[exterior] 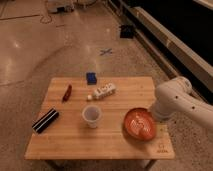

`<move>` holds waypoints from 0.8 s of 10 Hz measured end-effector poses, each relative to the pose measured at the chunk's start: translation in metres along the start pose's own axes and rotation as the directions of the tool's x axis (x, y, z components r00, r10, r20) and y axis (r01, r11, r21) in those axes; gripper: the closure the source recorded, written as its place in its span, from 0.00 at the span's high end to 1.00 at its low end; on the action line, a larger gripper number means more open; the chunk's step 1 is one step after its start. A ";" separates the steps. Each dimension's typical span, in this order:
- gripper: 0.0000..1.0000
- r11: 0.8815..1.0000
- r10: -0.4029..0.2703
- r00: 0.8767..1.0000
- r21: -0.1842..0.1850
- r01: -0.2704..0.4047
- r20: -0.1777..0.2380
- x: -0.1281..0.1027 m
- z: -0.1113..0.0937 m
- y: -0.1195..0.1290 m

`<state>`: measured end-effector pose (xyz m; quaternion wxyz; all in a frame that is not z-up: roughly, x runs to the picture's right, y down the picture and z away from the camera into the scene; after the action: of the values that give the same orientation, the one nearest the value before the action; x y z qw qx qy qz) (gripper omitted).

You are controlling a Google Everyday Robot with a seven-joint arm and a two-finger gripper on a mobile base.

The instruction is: Drag the ceramic bowl in a circle

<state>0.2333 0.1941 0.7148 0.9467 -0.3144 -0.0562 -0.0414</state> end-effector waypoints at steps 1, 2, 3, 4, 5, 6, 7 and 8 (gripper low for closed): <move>0.80 1.000 -0.015 1.000 0.021 0.015 0.027 -0.003 0.008 0.008; 0.80 0.999 -0.023 0.999 0.043 0.020 0.049 -0.003 0.013 0.013; 0.80 0.998 -0.034 0.996 0.063 0.029 0.079 -0.002 0.024 0.015; 0.80 0.997 -0.048 0.994 0.071 0.042 0.094 -0.001 0.033 0.014; 0.80 0.996 -0.060 0.994 0.072 0.053 0.094 0.000 0.044 0.014; 0.80 0.995 -0.080 0.993 0.067 0.074 0.093 0.000 0.059 0.012; 0.80 0.995 -0.089 0.991 0.057 0.084 0.095 0.000 0.068 0.009; 0.80 0.995 -0.092 0.991 0.048 0.088 0.095 0.002 0.073 0.008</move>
<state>0.2307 0.2438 0.7687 0.9467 -0.2925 -0.1170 -0.0677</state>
